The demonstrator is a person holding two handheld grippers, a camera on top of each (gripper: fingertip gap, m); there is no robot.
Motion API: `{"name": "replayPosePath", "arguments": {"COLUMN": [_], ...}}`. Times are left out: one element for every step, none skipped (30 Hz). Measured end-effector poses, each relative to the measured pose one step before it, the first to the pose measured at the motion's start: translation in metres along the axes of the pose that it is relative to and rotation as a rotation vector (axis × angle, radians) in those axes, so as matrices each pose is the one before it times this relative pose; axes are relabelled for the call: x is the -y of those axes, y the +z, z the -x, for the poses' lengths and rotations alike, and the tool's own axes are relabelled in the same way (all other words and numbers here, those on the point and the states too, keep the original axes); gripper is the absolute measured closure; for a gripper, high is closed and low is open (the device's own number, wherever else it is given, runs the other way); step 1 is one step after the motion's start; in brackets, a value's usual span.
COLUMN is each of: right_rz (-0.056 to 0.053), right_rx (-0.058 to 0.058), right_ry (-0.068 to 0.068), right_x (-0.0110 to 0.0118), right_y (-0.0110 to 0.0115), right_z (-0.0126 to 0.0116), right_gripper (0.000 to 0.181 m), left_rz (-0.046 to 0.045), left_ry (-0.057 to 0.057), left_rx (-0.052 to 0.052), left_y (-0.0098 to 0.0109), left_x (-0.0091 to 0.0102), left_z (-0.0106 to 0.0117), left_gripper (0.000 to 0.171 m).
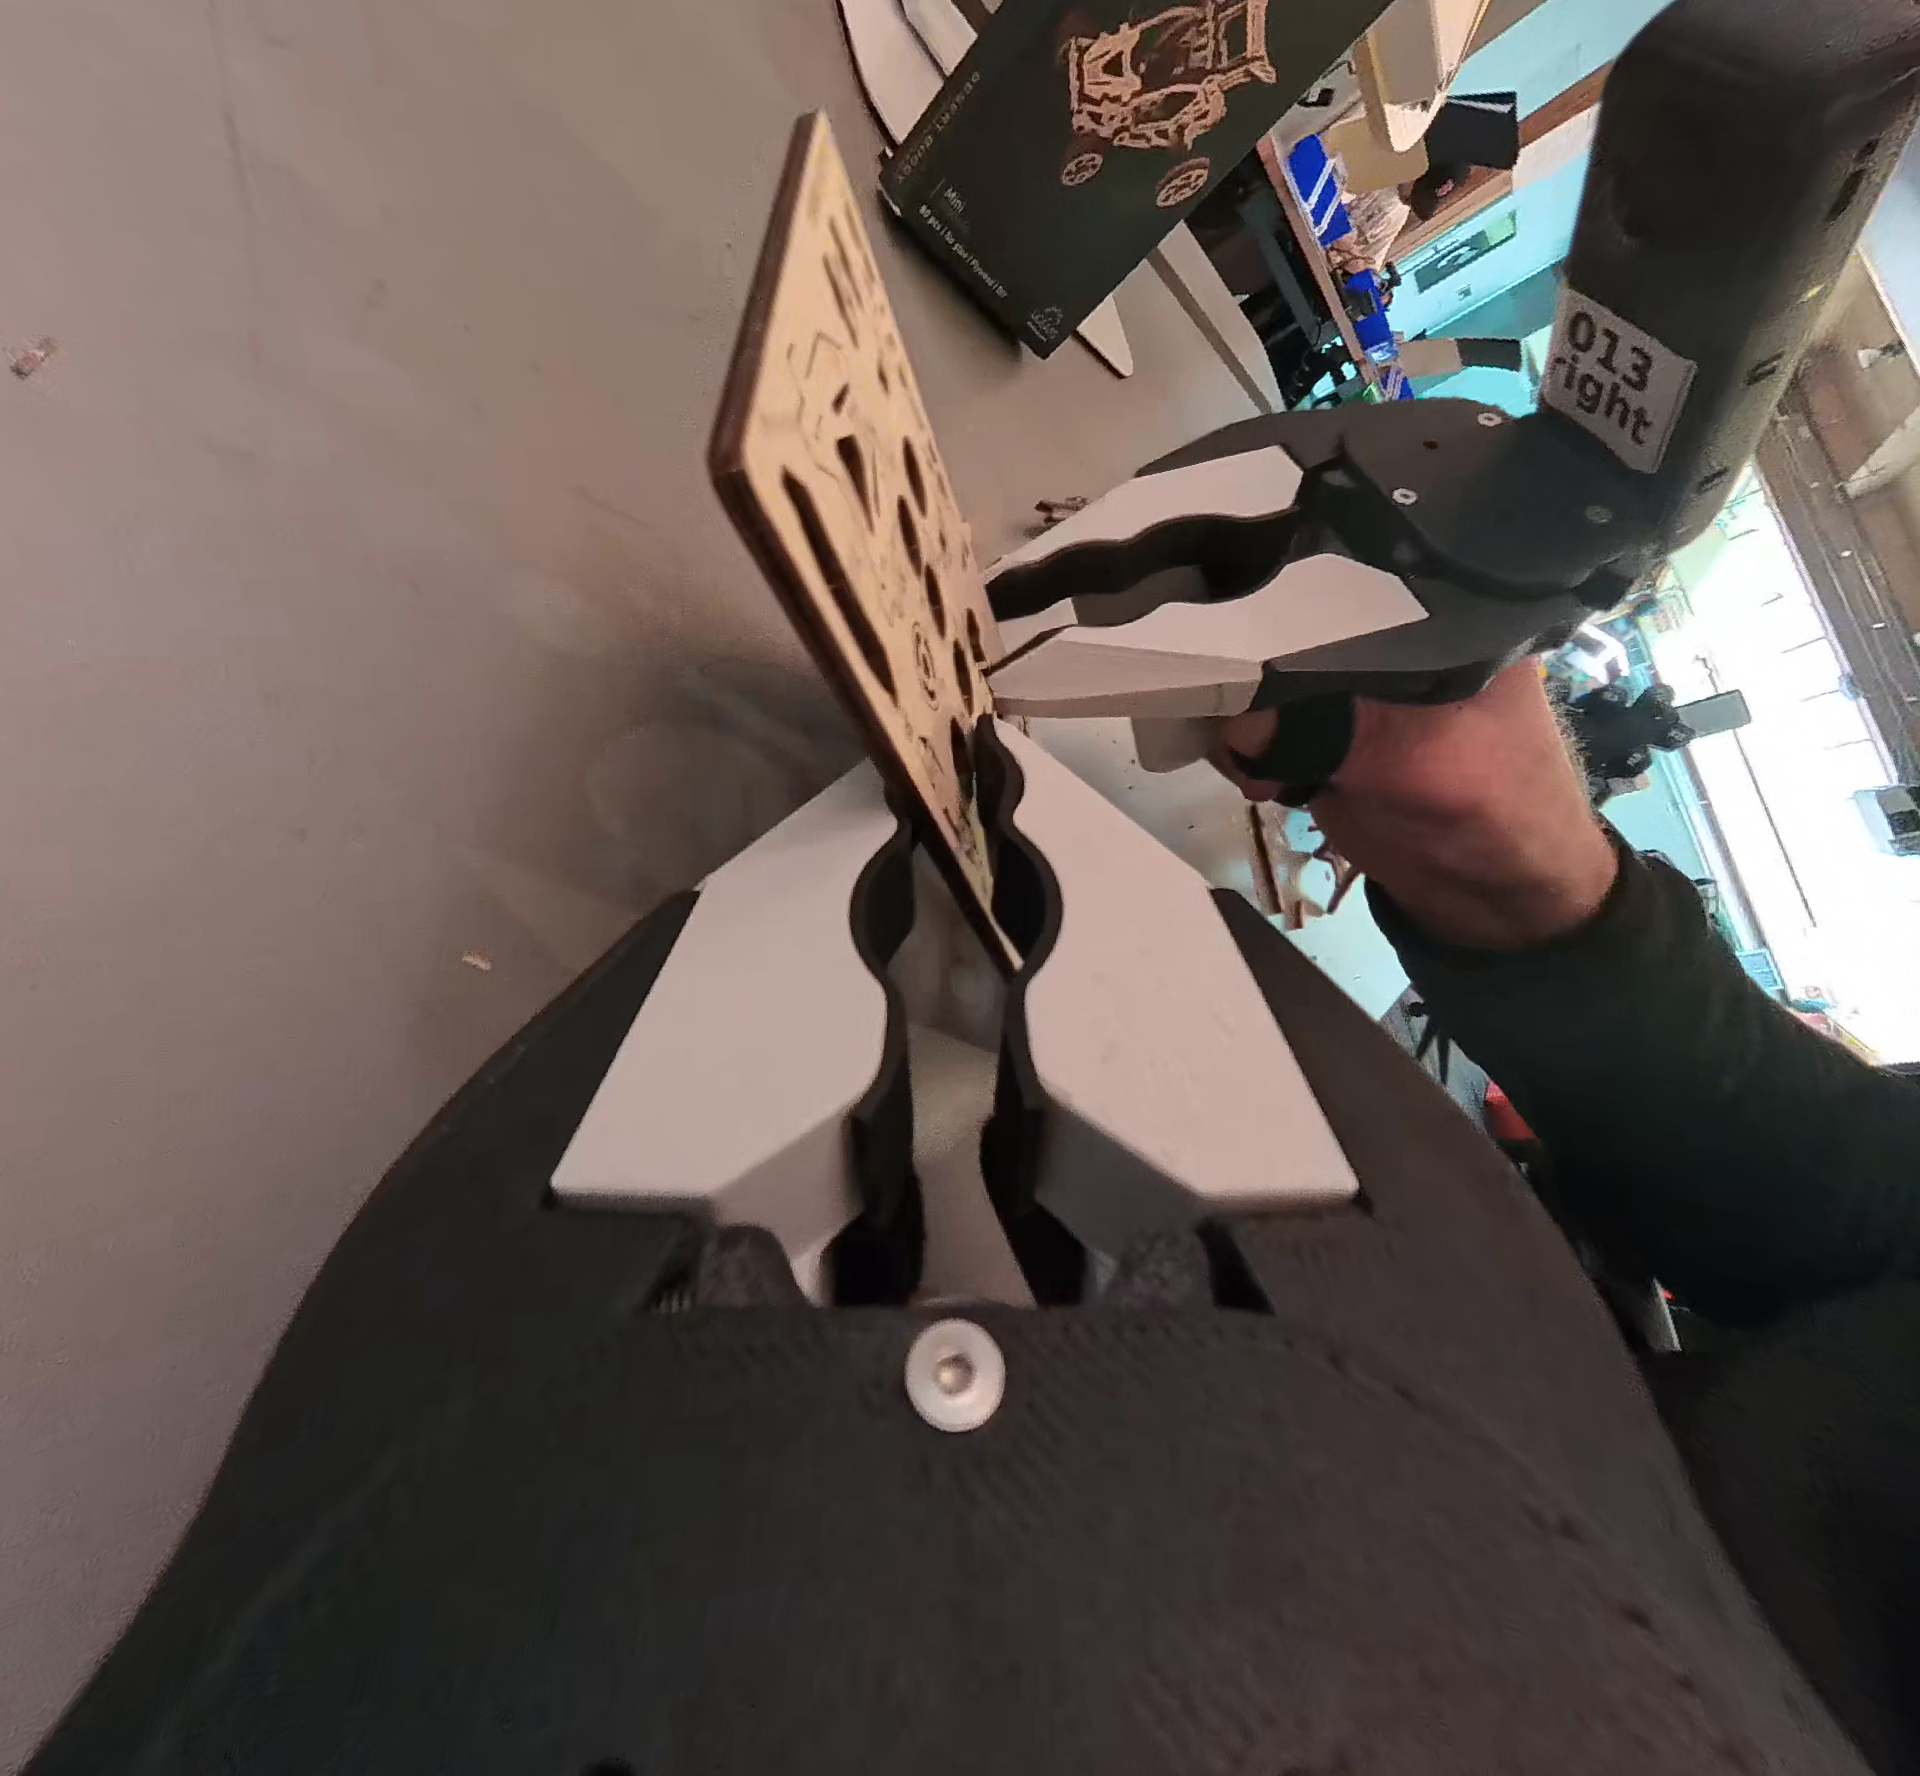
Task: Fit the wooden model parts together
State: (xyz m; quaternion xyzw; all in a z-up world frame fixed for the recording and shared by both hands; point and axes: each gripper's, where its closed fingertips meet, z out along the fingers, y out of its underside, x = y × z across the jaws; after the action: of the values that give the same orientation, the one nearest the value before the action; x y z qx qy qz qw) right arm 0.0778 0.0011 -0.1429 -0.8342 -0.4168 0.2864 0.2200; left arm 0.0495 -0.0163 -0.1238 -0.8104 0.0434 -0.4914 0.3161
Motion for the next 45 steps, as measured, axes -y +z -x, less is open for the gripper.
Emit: {"name": "replayPosePath", "arguments": {"right_rz": [-0.0127, -0.0138, -0.0076, -0.0043, -0.0082, -0.0062, -0.0044, -0.0032, -0.0055, -0.0024, 0.0037, 0.0031, 0.0021, 0.0085, 0.0185, 0.0165, -0.0007, -0.0105, -0.0054, -0.0047, -0.0032, -0.0018, -0.0063, -0.0100, -0.0043, -0.0028, -0.0089, -0.0175, -0.0249, -0.0235, -0.0189, -0.0162, -0.0175, -0.0170, -0.0112, -0.0077, -0.0080, -0.0064, -0.0015, 0.0031, 0.0042, 0.0010, -0.0055, -0.0075, -0.0049], "right_rx": [0.0154, 0.0206, 0.0167, 0.0075, 0.0045, 0.0076, 0.0080, 0.0066, 0.0056, -0.0014, -0.0049, -0.0012, -0.0029, -0.0135, -0.0290, -0.0227, -0.0043, 0.0097, 0.0096, 0.0028, 0.0007, 0.0056, 0.0140, 0.0168, 0.0087, -0.0003, 0.0046, 0.0106, 0.0053, -0.0049, -0.0100, -0.0132, -0.0128, -0.0170, -0.0192, -0.0178, -0.0148, -0.0125, -0.0113, -0.0104, -0.0073, -0.0010, 0.0020, -0.0006, -0.0048], "right_ry": [0.0131, 0.0112, 0.0080, 0.0018, 0.0017, 0.0083, 0.0117, 0.0092, 0.0055, 0.0041, 0.0014, 0.0042, 0.0078, 0.0001, -0.0157, -0.0226, 0.0020, 0.0129, 0.0095, 0.0002, -0.0025, 0.0016, 0.0096, 0.0125, 0.0068, 0.0001, 0.0015, 0.0036, 0.0038, 0.0025, 0.0008, 0.0018, 0.0011, -0.0016, -0.0031, -0.0046, -0.0056, -0.0050, -0.0056, -0.0066, -0.0053, -0.0007, 0.0034, 0.0024, -0.0024], "right_x": [0.00083, 0.00059, 0.00011, 0.00054, 0.00119, 0.00091, 0.00054, 0.00027, 0.00082, 0.00038, -0.00041, -0.00027, -0.00016, -0.00109, -0.00243, -0.00197, -0.00002, 0.00116, 0.00047, 0.00061, 0.00079, 0.00106, 0.00176, 0.00204, 0.00104, 0.00075, 0.00161, 0.00292, 0.00404, 0.00402, 0.00339, 0.00246, 0.00204, 0.00163, 0.00033, -0.00050, -0.00098, -0.00180, -0.00285, -0.00343, -0.00356, -0.00295, -0.00178, -0.00140, -0.00187], "right_y": [-0.00175, -0.00166, -0.00198, -0.00236, -0.00176, -0.00072, 0.00023, 0.00076, 0.00070, 0.00055, 0.00110, 0.00082, 0.00075, 0.00106, 0.00164, 0.00225, 0.00155, 0.00049, -0.00029, -0.00167, -0.00210, -0.00221, -0.00248, -0.00258, -0.00278, -0.00323, -0.00417, -0.00587, -0.00743, -0.00837, -0.00878, -0.00917, -0.00927, -0.00904, -0.00843, -0.00742, -0.00668, -0.00568, -0.00485, -0.00392, -0.00319, -0.00279, -0.00267, -0.00243, -0.00187], "right_z": [0.00054, 0.00098, 0.00089, 0.00054, 0.00062, 0.00078, 0.00062, 0.00049, 0.00062, -0.00034, -0.00073, -0.00038, -0.00053, -0.00122, -0.00236, -0.00151, -0.00057, -0.00004, 0.00003, 0.00044, 0.00061, 0.00054, 0.00083, 0.00082, 0.00008, -0.00057, 0.00042, 0.00156, 0.00110, -0.00042, -0.00136, -0.00171, -0.00133, -0.00168, -0.00183, -0.00121, -0.00001, 0.00069, 0.00116, 0.00158, 0.00204, 0.00291, 0.00301, 0.00256, 0.00211], "right_gripper": [0.162, 0.162, 0.162, 0.162, 0.162, 0.161, 0.159, 0.158, 0.155, 0.155, 0.156, 0.156, 0.156, 0.156, 0.159, 0.160, 0.160, 0.160, 0.159, 0.159, 0.160, 0.160, 0.160, 0.161, 0.163, 0.165, 0.168, 0.172, 0.173, 0.174, 0.173, 0.172, 0.171, 0.171, 0.170, 0.171, 0.171, 0.171, 0.171, 0.171, 0.171, 0.171, 0.171, 0.171, 0.171], "left_rz": [-0.00129, 0.00118, 0.00152, 0.00138, 0.00138, 0.00035, 0.00031, 0.00068, -0.00084, 0.00081, 0.00245, -0.00130, 0.00027, 0.00750, 0.00948, 0.00763, -0.00716, -0.00667, 0.00151, -0.00146, -0.00160, -0.00139, -0.00567, -0.00427, -0.00909, -0.01398, -0.00840, -0.01709, -0.03126, -0.01821, -0.00674, -0.00786, 0.00372, 0.00802, 0.00981, 0.02001, 0.02958, 0.04417, 0.02953, 0.02688, 0.04072, 0.02490, 0.00728, 0.02686, 0.02638], "left_ry": [-0.0014, -0.0059, -0.0073, -0.0050, -0.0042, -0.0012, -0.0002, 0.0009, 0.0019, 0.0029, 0.0010, -0.0001, 0.0007, 0.0038, 0.0116, 0.0119, -0.0029, -0.0077, -0.0026, 0.0019, 0.0002, -0.0032, -0.0019, -0.0010, 0.0021, -0.0029, -0.0044, 0.0036, 0.0035, -0.0157, -0.0158, -0.0053, -0.0030, 0.0139, 0.0331, 0.0390, 0.0372, 0.0233, 0.0122, -0.0188, -0.0269, -0.0138, 0.0050, 0.0162, 0.0144], "left_rx": [-0.0088, -0.0143, -0.0125, -0.0070, -0.0076, -0.0039, -0.0017, -0.0010, 0.0005, -0.0014, 0.0031, 0.0022, 0.0033, 0.0024, 0.0046, 0.0199, 0.0082, -0.0031, -0.0056, -0.0058, -0.0029, -0.0022, -0.0053, -0.0112, -0.0108, -0.0052, -0.0167, -0.0270, -0.0354, -0.0358, -0.0386, -0.0314, -0.0101, 0.0027, 0.0294, 0.0641, 0.0691, 0.0670, 0.0376, 0.0070, -0.0141, -0.0076, 0.0181, 0.0382, 0.0414], "left_y": [-0.00022, -0.00046, -0.00033, -0.00012, -0.00003, -0.00005, -0.00008, 0.00005, 0.00000, 0.00007, 0.00004, 0.00006, 0.00012, 0.00052, 0.00116, 0.00092, -0.00018, -0.00043, 0.00000, -0.00015, -0.00018, 0.00001, -0.00045, -0.00082, -0.00102, -0.00135, -0.00143, -0.00255, -0.00381, -0.00416, -0.00438, -0.00494, -0.00454, -0.00378, -0.00364, -0.00445, -0.00460, -0.00412, -0.00354, -0.00220, 0.00000, 0.00161, 0.00242, 0.00396, 0.00529], "left_x": [0.00027, -0.00014, 0.00000, 0.00001, 0.00012, 0.00006, -0.00007, -0.00017, 0.00004, -0.00011, -0.00050, 0.00024, -0.00003, -0.00107, -0.00155, -0.00138, 0.00099, 0.00112, -0.00001, 0.00004, 0.00016, 0.00031, 0.00102, 0.00054, 0.00114, 0.00204, 0.00165, 0.00305, 0.00528, 0.00412, 0.00356, 0.00406, 0.00252, 0.00173, 0.00181, 0.00092, -0.00042, -0.00275, -0.00098, -0.00086, -0.00321, -0.00175, 0.00004, -0.00314, -0.00396], "left_z": [-0.00089, -0.00123, -0.00088, -0.00043, -0.00054, -0.00029, -0.00013, -0.00030, -0.00008, -0.00041, 0.00033, 0.00022, 0.00034, -0.00005, -0.00063, 0.00141, 0.00121, 0.00043, -0.00047, -0.00082, -0.00045, 0.00009, -0.00039, -0.00127, -0.00151, -0.00047, -0.00181, -0.00337, -0.00476, -0.00423, -0.00505, -0.00541, -0.00404, -0.00437, -0.00178, 0.00423, 0.00790, 0.01088, 0.00865, 0.00581, 0.00312, 0.00318, 0.00525, 0.00727, 0.00658], "left_gripper": [0.167, 0.168, 0.168, 0.168, 0.168, 0.168, 0.168, 0.168, 0.169, 0.169, 0.168, 0.168, 0.168, 0.168, 0.167, 0.166, 0.166, 0.167, 0.166, 0.167, 0.168, 0.168, 0.168, 0.168, 0.169, 0.169, 0.170, 0.170, 0.171, 0.171, 0.170, 0.170, 0.170, 0.170, 0.170, 0.171, 0.171, 0.170, 0.170, 0.171, 0.170, 0.169, 0.167, 0.163, 0.149]}}
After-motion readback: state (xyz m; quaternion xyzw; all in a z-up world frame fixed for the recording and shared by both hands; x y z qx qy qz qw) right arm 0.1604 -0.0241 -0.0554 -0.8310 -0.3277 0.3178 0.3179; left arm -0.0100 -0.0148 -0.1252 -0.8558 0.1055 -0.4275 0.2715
